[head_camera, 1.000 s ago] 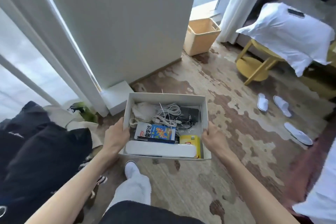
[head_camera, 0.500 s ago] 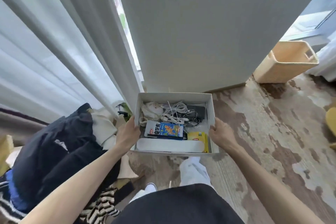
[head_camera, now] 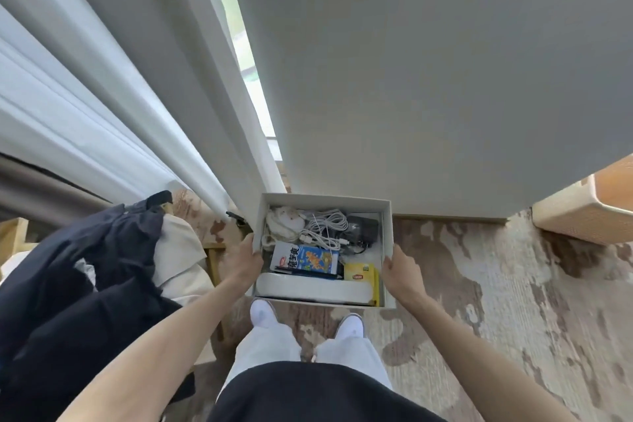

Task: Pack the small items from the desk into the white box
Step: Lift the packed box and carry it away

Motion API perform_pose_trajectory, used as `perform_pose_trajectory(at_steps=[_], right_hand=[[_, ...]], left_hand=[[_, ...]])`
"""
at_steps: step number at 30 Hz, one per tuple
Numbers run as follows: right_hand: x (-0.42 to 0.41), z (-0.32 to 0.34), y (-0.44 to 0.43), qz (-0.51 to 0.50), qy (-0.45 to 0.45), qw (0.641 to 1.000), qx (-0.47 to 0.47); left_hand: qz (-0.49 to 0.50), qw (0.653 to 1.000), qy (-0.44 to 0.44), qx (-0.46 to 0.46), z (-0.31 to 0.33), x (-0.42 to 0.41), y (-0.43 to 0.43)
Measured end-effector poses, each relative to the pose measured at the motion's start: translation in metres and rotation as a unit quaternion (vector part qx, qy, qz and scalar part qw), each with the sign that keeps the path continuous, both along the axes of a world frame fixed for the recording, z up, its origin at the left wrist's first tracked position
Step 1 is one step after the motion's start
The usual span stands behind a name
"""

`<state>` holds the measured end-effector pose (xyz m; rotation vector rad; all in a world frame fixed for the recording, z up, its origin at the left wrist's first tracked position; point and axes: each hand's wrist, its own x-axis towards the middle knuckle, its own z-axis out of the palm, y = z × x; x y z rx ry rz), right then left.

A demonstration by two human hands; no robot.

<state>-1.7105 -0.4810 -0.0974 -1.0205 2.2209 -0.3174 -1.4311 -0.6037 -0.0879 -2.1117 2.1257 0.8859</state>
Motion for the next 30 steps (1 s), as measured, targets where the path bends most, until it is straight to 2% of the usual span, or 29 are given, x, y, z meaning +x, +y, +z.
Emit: perform_pose_trajectory(at_steps=[9,16,20,24,30], right_hand=[[-0.006,-0.096,-0.045,-0.011,-0.014,0.998,0.053],[0.003,-0.196,-0.086,-0.084,-0.040,0.992,0.080],[0.009,-0.254,-0.106,-0.147,-0.024,0.986,0.074],[0.007,-0.317,-0.132,-0.156,-0.016,0.985,0.073],[0.007,-0.397,-0.185,-0.180,0.006,0.981,0.070]], left_hand=[[0.031,0.997,-0.016,0.071,-0.102,-0.007,-0.039],[0.042,0.993,-0.029,0.111,-0.206,-0.005,-0.084],[0.025,0.994,-0.027,0.099,-0.262,-0.005,-0.108],[0.019,0.994,-0.020,0.101,-0.325,-0.007,-0.139],[0.010,0.998,-0.059,0.037,-0.410,-0.010,-0.189]])
